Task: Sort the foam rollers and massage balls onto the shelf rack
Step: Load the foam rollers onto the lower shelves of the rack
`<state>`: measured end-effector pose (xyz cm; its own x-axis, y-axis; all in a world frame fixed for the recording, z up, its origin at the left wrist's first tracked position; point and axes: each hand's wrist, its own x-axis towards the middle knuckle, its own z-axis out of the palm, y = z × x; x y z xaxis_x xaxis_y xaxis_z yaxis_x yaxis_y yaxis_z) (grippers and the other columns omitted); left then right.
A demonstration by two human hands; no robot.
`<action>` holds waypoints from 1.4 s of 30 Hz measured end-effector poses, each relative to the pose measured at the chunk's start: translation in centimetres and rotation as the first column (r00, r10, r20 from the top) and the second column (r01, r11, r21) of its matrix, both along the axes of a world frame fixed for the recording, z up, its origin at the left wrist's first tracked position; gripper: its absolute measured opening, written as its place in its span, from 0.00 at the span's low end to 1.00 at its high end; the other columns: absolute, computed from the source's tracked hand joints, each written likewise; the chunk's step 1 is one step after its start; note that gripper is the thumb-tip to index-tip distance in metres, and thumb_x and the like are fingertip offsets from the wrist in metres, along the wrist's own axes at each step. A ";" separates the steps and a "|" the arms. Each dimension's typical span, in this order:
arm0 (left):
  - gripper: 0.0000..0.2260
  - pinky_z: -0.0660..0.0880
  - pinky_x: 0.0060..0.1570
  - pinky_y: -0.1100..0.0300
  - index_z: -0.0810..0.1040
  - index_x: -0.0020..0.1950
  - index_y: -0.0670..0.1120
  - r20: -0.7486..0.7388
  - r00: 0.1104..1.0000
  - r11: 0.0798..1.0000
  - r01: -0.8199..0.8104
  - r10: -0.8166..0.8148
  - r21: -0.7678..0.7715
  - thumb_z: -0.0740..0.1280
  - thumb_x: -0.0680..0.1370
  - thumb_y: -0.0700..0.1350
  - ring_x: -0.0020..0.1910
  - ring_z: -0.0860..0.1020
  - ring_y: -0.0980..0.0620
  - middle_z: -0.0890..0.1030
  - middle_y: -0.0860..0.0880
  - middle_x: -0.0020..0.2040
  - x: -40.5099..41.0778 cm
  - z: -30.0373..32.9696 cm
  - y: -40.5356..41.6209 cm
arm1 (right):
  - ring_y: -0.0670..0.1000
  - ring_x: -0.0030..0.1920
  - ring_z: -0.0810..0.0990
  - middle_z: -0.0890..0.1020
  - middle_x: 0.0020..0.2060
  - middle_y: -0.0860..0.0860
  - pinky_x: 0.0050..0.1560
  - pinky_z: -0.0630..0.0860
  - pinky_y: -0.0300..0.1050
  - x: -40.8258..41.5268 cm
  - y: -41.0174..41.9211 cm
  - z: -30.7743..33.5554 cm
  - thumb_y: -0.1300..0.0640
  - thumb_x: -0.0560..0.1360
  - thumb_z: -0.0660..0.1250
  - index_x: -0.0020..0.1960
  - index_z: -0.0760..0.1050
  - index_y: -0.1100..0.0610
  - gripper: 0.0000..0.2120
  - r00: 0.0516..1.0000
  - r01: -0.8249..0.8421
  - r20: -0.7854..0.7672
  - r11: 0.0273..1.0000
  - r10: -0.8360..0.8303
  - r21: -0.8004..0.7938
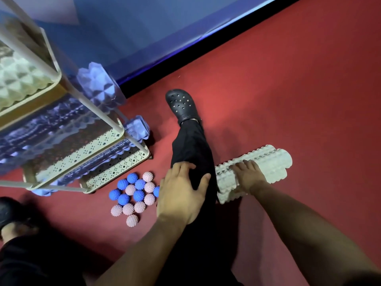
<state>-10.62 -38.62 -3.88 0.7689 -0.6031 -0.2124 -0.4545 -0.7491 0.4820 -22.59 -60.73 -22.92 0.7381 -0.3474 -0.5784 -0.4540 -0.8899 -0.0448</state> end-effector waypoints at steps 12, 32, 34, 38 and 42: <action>0.22 0.67 0.68 0.52 0.72 0.67 0.53 0.022 0.999 0.999 0.024 -0.025 0.030 0.60 0.80 0.65 0.65 0.71 0.51 0.75 0.55 0.63 -0.8 0.5 0.1 | 0.57 0.66 0.68 0.72 0.65 0.52 0.72 0.62 0.51 -2.4 0.2 5.2 0.39 0.69 0.75 0.74 0.65 0.51 0.39 0.920 0.174 0.357 0.985 -0.160 -0.008; 0.42 0.69 0.68 0.55 0.62 0.79 0.53 0.175 0.976 0.936 -0.062 0.129 -0.348 0.68 0.72 0.72 0.71 0.70 0.51 0.70 0.53 0.72 4.9 17.9 13.0 | 0.46 0.58 0.82 0.83 0.56 0.45 0.59 0.78 0.49 9.8 15.2 38.7 0.46 0.74 0.75 0.64 0.72 0.50 0.23 0.104 -0.047 0.513 0.511 -0.852 0.858; 0.45 0.67 0.70 0.54 0.61 0.80 0.51 0.180 0.963 0.930 -0.131 0.202 -0.344 0.69 0.70 0.73 0.73 0.69 0.49 0.69 0.51 0.74 6.3 19.6 16.1 | 0.48 0.58 0.83 0.84 0.57 0.45 0.59 0.80 0.57 11.6 18.5 40.3 0.41 0.74 0.72 0.63 0.74 0.42 0.19 0.102 -0.120 0.396 0.384 -0.913 0.916; 0.50 0.70 0.70 0.52 0.68 0.76 0.48 -0.164 0.853 0.657 -0.491 0.495 -0.573 0.67 0.63 0.79 0.69 0.74 0.50 0.74 0.48 0.72 8.7 22.0 22.0 | 0.51 0.56 0.83 0.83 0.59 0.47 0.40 0.81 0.50 14.3 24.7 42.9 0.38 0.76 0.69 0.65 0.73 0.44 0.20 0.189 -0.154 0.044 0.014 -0.981 0.988; 0.32 0.79 0.38 0.55 0.76 0.63 0.47 -0.580 0.683 0.278 -0.721 0.444 -0.635 0.72 0.71 0.70 0.42 0.83 0.48 0.84 0.43 0.54 10.5 23.9 27.4 | 0.60 0.70 0.72 0.72 0.72 0.52 0.49 0.80 0.56 16.7 29.6 44.0 0.31 0.71 0.68 0.75 0.65 0.51 0.40 0.304 -0.137 -0.100 -0.148 -0.947 0.979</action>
<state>-0.13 -11.19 20.03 0.9852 -0.0072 -0.1714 0.1714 0.0002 0.9852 -5.90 -31.13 21.04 0.8177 -0.4833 -0.3128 0.0263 0.5743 -0.8182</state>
